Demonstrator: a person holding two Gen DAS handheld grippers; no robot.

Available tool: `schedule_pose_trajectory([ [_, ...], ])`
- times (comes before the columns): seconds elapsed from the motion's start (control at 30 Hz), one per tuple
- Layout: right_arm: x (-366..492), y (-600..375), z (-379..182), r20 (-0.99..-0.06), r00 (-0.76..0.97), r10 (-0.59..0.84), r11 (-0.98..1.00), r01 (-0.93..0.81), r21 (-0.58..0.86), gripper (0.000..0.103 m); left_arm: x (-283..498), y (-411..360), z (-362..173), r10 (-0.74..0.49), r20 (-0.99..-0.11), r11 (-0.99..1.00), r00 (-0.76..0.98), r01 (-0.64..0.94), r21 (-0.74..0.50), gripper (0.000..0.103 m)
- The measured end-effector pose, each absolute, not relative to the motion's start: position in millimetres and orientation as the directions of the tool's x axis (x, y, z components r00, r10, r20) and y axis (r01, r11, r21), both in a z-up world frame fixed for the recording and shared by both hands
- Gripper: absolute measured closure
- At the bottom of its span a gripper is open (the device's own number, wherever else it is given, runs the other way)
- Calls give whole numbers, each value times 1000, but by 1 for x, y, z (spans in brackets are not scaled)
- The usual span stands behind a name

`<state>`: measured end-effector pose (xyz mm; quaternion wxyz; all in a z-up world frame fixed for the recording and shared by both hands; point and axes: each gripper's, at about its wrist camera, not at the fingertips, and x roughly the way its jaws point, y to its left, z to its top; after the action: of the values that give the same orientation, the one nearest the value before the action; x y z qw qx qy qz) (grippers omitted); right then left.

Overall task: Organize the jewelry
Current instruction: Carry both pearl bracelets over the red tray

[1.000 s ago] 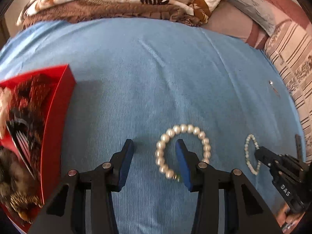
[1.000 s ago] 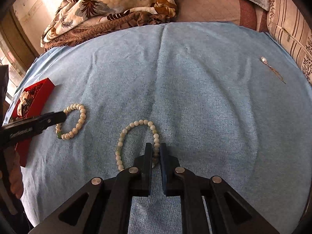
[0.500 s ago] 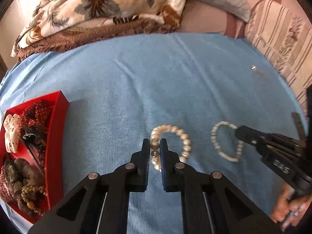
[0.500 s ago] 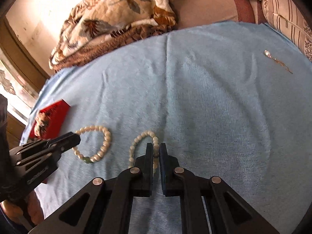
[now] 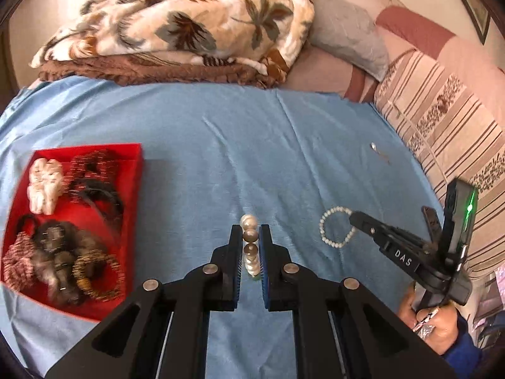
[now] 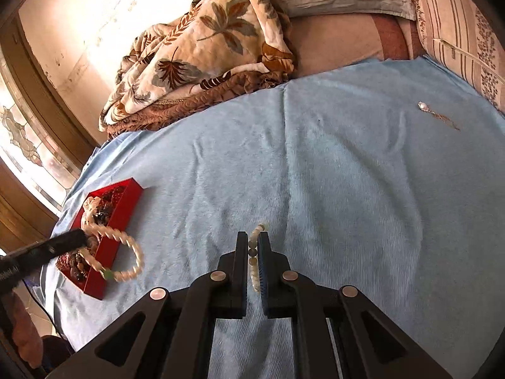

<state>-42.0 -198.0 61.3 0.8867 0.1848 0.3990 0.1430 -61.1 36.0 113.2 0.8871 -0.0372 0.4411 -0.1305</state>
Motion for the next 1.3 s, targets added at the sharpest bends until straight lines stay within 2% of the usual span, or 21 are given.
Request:
schedule_pose_trajectory([
  [0.33, -74, -191, 86, -640, 664, 386, 899, -117, 421, 96, -93, 114, 145, -161, -732, 987, 662, 102, -125, 93],
  [0.77, -80, -134, 134, -632, 663, 401, 912, -225, 342, 96, -102, 248, 155, -72, -698, 962, 713, -135, -236, 93],
  [1.3, -53, -22, 156, -654, 590, 473, 878, -374, 298, 96, -55, 294, 129, -163, -673, 903, 722, -166, -397, 93],
])
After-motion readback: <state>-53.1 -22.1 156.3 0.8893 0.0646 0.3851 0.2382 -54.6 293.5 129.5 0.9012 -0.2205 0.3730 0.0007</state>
